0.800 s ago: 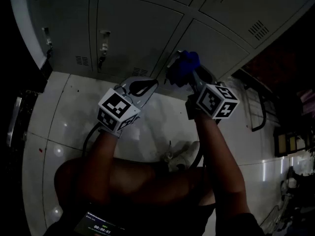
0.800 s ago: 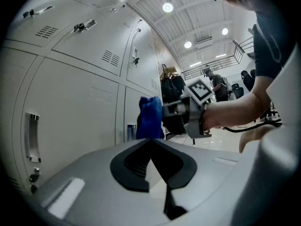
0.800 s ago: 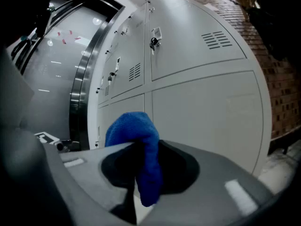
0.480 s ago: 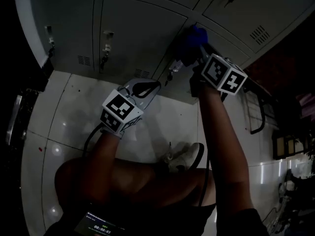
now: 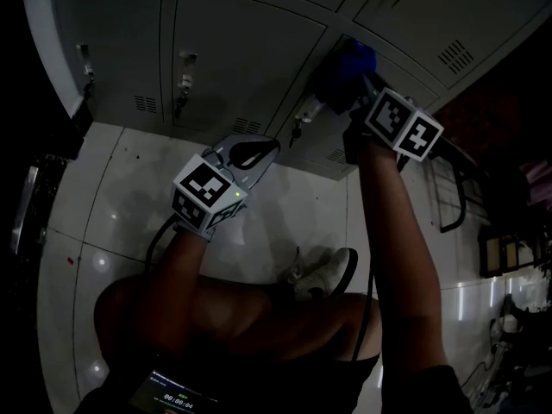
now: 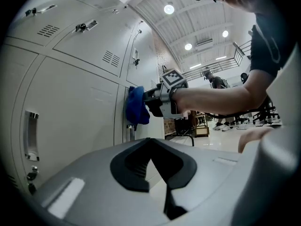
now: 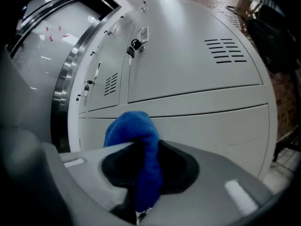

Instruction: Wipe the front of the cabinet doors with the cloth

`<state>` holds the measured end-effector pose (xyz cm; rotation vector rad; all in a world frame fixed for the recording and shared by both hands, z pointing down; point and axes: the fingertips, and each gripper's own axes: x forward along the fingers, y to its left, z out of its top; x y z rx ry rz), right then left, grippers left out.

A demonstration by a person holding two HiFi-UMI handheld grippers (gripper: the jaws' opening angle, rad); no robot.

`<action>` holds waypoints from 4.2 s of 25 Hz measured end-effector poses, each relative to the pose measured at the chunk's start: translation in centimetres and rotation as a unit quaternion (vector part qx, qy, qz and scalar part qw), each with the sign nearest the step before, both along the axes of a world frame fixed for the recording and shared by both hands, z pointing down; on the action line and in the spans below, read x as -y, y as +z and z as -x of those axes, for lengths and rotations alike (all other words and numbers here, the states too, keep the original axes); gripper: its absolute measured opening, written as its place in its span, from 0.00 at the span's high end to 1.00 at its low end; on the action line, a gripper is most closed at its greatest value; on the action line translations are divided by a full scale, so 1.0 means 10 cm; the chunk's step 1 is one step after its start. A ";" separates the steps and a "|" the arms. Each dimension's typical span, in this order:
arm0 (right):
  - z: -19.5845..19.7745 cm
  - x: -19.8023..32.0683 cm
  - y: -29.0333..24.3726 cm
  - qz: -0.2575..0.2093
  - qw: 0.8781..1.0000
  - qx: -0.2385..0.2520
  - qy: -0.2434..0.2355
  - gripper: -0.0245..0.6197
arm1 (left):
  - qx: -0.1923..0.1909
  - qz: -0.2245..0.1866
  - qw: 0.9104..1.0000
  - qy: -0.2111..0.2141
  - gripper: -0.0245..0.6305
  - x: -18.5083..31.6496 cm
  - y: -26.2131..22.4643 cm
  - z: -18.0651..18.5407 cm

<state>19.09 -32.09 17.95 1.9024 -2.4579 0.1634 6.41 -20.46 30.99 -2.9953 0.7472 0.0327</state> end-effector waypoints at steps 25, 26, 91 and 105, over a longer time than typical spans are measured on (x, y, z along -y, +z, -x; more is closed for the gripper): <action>-2.24 -0.49 0.01 0.006 0.984 0.006 0.176 0.84 | 0.022 0.005 1.000 0.004 0.96 0.00 0.11 -0.07; -2.28 -0.50 0.02 0.005 0.983 0.012 0.180 0.84 | 0.021 0.005 1.000 0.004 0.96 0.00 0.11 -0.07; -1.72 -0.60 0.75 0.023 0.989 0.030 0.141 0.84 | 0.020 0.006 1.000 -0.002 0.96 0.05 0.10 -0.05; 0.26 -0.09 1.27 0.061 0.998 0.008 -0.007 0.84 | 0.005 0.011 1.000 -0.012 0.96 0.07 0.05 -0.01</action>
